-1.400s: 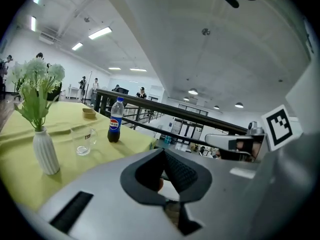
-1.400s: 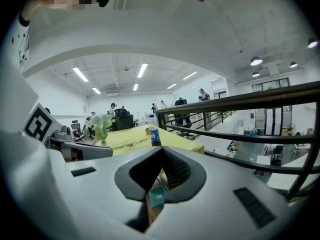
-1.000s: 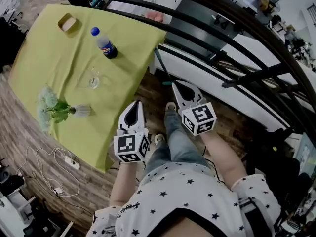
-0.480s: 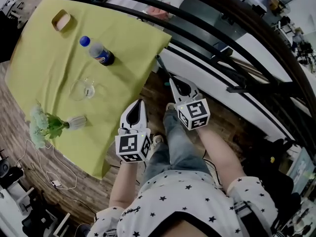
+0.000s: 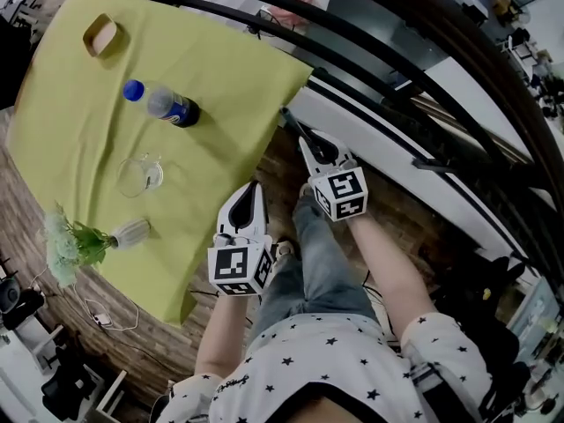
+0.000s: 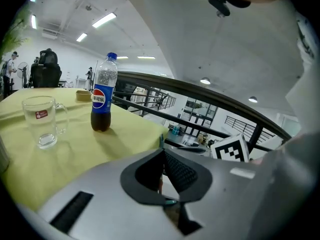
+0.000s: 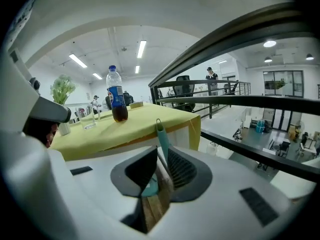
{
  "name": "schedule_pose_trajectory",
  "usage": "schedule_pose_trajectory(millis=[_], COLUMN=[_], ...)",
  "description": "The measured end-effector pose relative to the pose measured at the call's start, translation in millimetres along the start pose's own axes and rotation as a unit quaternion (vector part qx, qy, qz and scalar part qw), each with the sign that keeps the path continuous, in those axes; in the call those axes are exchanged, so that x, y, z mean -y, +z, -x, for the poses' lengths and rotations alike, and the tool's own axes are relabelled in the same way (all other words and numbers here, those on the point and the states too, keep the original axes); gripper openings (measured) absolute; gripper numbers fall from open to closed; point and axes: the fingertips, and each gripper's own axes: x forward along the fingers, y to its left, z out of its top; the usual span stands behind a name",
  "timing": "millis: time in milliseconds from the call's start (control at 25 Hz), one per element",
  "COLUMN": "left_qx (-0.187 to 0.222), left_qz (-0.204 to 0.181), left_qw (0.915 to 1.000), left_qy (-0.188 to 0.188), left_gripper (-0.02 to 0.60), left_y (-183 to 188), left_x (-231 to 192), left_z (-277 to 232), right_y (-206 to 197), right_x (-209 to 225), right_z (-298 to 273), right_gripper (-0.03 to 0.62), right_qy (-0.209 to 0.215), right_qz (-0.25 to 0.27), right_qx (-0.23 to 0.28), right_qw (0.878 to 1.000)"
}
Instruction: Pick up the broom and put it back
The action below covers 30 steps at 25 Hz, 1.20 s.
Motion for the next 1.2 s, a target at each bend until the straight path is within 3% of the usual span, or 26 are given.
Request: schedule_pose_trajectory(millis=[200, 400, 800, 880, 1200], left_qx=[-0.001, -0.003, -0.006, -0.005, -0.004], left_qz=[0.005, 0.008, 0.015, 0.017, 0.024], left_qw=[1.0000, 0.9999, 0.9997, 0.9997, 0.9996], left_qy=[0.004, 0.010, 0.016, 0.018, 0.016], left_gripper=[0.011, 0.012, 0.012, 0.012, 0.012], left_y=[2, 0, 1, 1, -1], left_x=[-3, -8, -11, -12, -8], left_z=[-13, -24, -36, -35, -25], right_y=[-14, -27, -32, -31, -34], right_x=[7, 11, 9, 8, 2], right_z=[-28, -54, -79, -81, -69], right_gripper=[0.131, 0.152, 0.135, 0.101, 0.081], right_qy=[0.015, 0.024, 0.038, 0.037, 0.033], right_qz=[0.015, 0.041, 0.065, 0.076, 0.133], right_qx=[-0.019, -0.037, -0.056, -0.058, -0.065], right_qw=[1.000, 0.998, 0.996, 0.995, 0.988])
